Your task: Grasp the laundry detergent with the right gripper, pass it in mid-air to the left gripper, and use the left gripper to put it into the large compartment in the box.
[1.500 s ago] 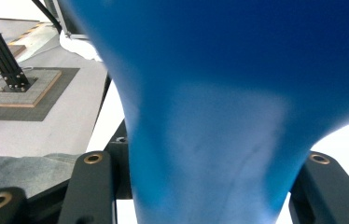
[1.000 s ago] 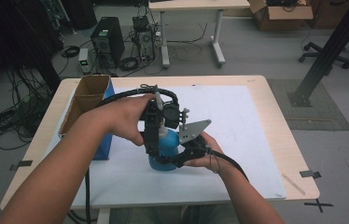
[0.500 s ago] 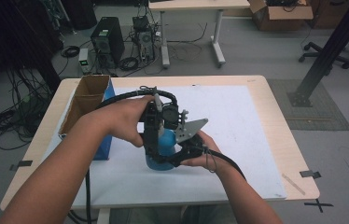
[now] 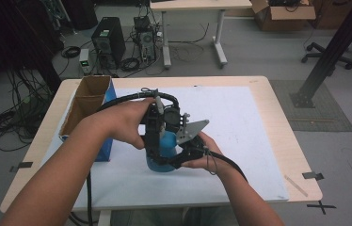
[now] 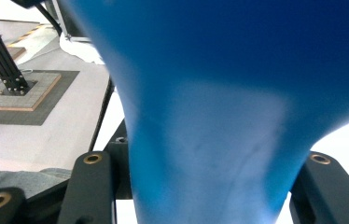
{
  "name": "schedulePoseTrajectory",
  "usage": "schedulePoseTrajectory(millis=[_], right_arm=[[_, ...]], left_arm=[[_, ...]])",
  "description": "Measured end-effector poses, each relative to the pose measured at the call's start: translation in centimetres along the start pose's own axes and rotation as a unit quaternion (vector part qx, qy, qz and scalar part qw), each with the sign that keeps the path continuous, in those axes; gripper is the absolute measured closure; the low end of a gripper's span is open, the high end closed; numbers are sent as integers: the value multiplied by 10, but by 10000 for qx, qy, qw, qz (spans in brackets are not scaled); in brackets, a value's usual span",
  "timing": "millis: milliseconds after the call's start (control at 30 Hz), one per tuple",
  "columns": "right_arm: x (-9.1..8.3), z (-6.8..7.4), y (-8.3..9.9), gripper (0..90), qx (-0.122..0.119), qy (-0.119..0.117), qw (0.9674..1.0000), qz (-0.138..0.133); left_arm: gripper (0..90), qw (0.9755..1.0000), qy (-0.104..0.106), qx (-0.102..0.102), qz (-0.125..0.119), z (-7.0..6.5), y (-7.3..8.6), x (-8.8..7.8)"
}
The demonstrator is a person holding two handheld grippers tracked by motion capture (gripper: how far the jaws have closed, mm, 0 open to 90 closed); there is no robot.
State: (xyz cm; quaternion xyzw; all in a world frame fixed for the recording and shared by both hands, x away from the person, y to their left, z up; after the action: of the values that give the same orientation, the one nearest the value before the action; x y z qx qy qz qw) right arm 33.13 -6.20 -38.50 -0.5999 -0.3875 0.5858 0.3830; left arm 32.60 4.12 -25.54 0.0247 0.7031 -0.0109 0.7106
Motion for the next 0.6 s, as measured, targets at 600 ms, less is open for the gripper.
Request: schedulePoseTrajectory(millis=[600], right_arm=[[1, 0, -2, 458, -24, 53, 10000, 3]], left_arm=[[146, 9999, -158, -11, 45, -1, 1, 0]])
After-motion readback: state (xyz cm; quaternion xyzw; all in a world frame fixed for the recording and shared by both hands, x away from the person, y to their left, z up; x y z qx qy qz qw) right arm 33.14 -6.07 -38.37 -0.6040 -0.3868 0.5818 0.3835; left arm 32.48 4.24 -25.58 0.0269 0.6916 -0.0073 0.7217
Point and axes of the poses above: each handheld gripper's, and its own axes: x roughly forward along the jaws, y roughly out of its underside, z roughly to its left, the point moved 1 cm from there along x, roughly forward along the jaws, and after that the axes turned 1 degree about y, right-handed, at the moved point
